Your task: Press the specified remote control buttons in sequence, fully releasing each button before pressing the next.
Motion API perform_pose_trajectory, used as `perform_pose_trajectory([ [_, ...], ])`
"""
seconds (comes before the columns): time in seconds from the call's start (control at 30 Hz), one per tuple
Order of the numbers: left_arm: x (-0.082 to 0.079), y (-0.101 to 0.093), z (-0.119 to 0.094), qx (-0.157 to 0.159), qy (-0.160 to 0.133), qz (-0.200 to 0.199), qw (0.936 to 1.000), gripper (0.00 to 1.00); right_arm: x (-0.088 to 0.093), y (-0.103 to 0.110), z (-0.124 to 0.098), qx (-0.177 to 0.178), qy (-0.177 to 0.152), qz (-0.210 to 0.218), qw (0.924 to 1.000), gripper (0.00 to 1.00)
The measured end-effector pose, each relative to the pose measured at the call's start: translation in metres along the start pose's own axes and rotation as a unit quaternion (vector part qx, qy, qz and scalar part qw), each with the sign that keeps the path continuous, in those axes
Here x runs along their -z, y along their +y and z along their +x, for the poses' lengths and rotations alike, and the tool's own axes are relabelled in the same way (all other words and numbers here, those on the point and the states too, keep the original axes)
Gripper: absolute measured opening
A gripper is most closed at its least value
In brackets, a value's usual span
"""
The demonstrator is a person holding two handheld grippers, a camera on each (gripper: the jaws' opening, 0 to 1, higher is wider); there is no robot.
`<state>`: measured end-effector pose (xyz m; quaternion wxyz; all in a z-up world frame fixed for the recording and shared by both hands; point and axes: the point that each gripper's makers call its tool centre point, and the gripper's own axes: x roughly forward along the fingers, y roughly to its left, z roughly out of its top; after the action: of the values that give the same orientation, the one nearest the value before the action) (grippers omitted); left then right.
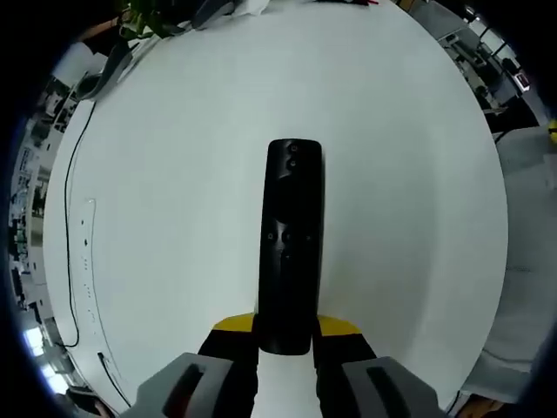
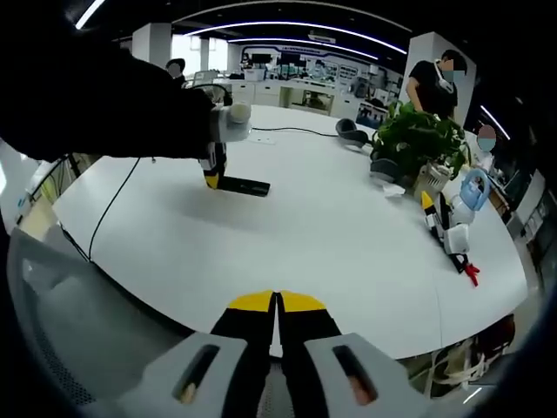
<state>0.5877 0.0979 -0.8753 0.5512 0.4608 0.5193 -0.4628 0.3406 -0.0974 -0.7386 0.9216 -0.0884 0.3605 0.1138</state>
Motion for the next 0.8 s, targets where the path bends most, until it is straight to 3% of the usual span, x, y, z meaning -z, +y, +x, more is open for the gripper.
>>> perform_pose_trajectory([
  [0.8,0.009,-0.046,-0.001,0.0,0.003,0.018,0.9998,0.23,-0.001,-0.001,-0.001,0.004,-0.006,-0.002,1.0,0.0],
])
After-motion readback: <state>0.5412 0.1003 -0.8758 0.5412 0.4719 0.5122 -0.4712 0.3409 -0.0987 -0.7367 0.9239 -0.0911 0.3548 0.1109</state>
